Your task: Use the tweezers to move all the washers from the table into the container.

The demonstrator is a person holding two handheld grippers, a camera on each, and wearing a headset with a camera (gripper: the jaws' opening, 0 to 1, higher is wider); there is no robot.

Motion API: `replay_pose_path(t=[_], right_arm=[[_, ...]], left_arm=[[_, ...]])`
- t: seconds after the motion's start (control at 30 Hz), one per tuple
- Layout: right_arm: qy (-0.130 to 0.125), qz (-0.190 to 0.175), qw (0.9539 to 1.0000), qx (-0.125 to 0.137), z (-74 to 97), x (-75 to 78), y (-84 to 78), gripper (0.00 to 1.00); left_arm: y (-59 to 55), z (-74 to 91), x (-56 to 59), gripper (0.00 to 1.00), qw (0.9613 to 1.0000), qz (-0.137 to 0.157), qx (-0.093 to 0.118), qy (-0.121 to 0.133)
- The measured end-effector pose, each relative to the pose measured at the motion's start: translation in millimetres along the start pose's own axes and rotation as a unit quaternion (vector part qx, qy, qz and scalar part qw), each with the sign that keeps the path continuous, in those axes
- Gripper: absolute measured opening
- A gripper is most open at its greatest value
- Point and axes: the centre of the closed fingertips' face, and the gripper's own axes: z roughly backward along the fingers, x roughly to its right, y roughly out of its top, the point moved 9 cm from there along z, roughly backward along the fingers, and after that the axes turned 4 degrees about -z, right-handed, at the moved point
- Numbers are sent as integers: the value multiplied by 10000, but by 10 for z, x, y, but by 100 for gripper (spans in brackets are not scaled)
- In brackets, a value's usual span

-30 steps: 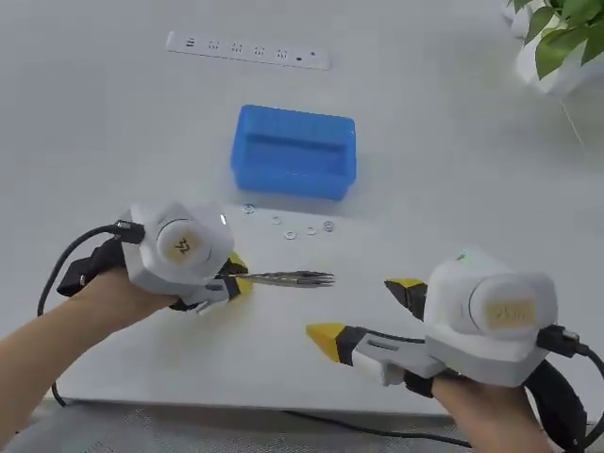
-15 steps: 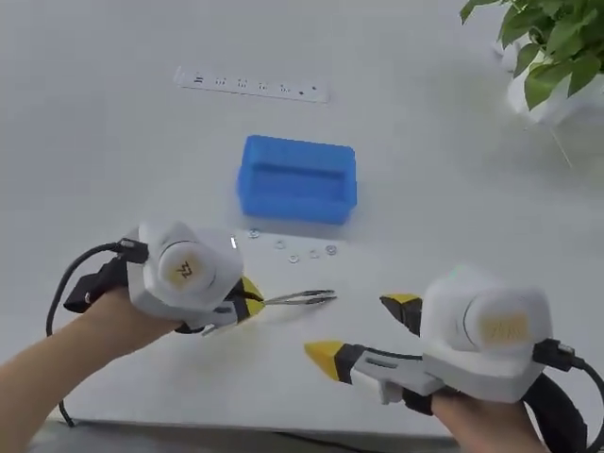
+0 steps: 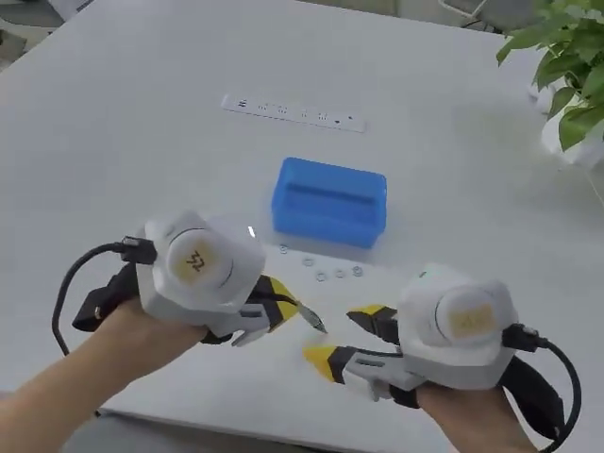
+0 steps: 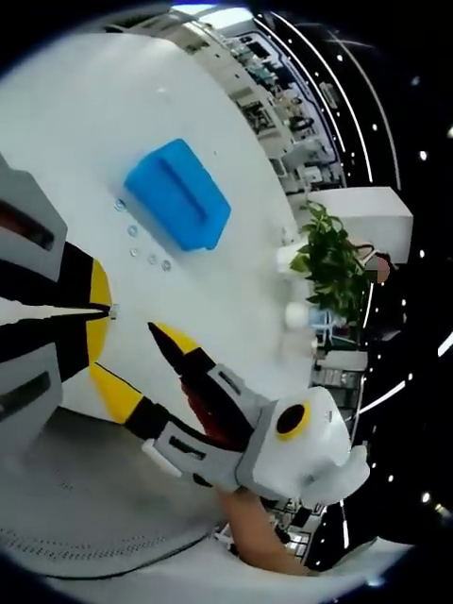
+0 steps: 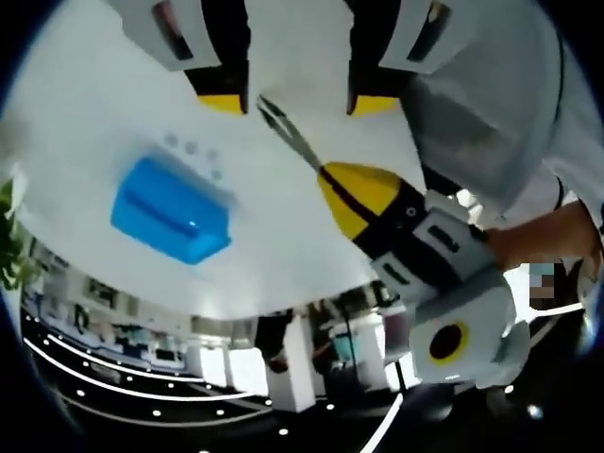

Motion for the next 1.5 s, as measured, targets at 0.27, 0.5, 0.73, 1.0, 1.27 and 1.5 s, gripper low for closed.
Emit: replay_pose_path(t=[0.27, 0.5, 0.73, 1.0, 1.27, 1.5], right_arm=[[286, 358, 9989, -95, -129, -78, 113, 30], [265, 730, 9969, -118, -152, -115, 201, 23], [233, 772, 9967, -98, -141, -91, 215, 19], [320, 1022, 9942, -133, -138, -135, 316, 15], [353, 1403, 9893, -205, -144, -165, 380, 13], [489, 2042, 9774, -266, -147, -221, 482, 5]], left_arm=[[69, 67, 79, 0, 9995, -203, -3, 256], [121, 150, 110, 0, 9991, -268, 91, 316], [133, 221, 116, 0, 9987, -420, 149, 257], [154, 306, 21, 0, 9978, -595, 285, 36], [154, 358, -39, 0, 9951, -965, 208, -51], [175, 344, -16, 0, 9896, -1415, 178, -183]])
